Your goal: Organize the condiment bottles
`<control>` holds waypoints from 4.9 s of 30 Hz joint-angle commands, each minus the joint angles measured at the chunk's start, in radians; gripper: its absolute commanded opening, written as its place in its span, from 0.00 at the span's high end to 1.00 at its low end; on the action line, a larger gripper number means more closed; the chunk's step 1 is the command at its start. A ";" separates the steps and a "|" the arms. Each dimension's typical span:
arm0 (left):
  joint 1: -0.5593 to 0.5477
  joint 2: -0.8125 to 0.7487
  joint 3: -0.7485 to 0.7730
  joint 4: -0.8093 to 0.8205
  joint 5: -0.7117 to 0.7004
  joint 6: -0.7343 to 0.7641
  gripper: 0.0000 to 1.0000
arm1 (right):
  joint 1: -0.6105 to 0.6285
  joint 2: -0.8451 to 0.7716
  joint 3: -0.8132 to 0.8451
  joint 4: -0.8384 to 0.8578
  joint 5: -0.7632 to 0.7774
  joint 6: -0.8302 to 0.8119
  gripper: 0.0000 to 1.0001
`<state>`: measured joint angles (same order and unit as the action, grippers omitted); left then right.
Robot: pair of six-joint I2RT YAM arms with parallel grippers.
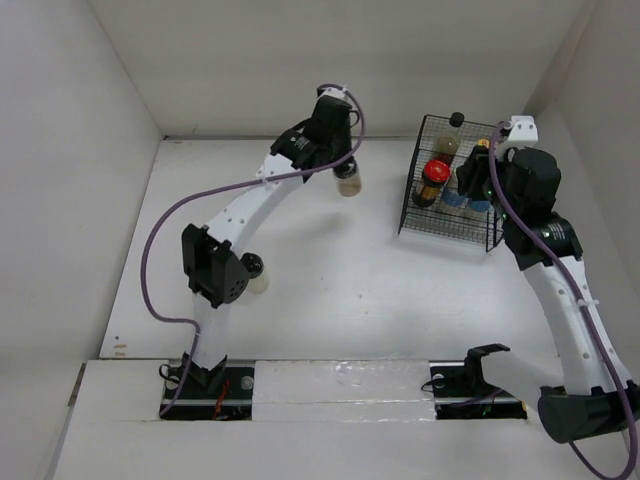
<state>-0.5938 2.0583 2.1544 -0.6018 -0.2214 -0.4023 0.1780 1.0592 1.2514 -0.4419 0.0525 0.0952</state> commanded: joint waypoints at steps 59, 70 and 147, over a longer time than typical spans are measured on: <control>-0.400 0.227 0.159 0.398 0.011 0.290 0.86 | -0.071 -0.311 -0.138 -0.256 0.043 0.144 0.53; -0.409 0.276 0.164 0.376 0.014 0.212 0.71 | -0.071 -0.375 -0.211 -0.256 0.023 0.163 0.51; -0.156 -0.776 -0.188 0.056 -0.423 0.079 0.01 | 0.882 1.047 0.620 0.155 -0.263 -0.100 0.30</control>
<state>-0.7513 1.3315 1.9873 -0.6106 -0.6567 -0.3481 1.0554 2.0987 1.8320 -0.2848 -0.2340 0.0032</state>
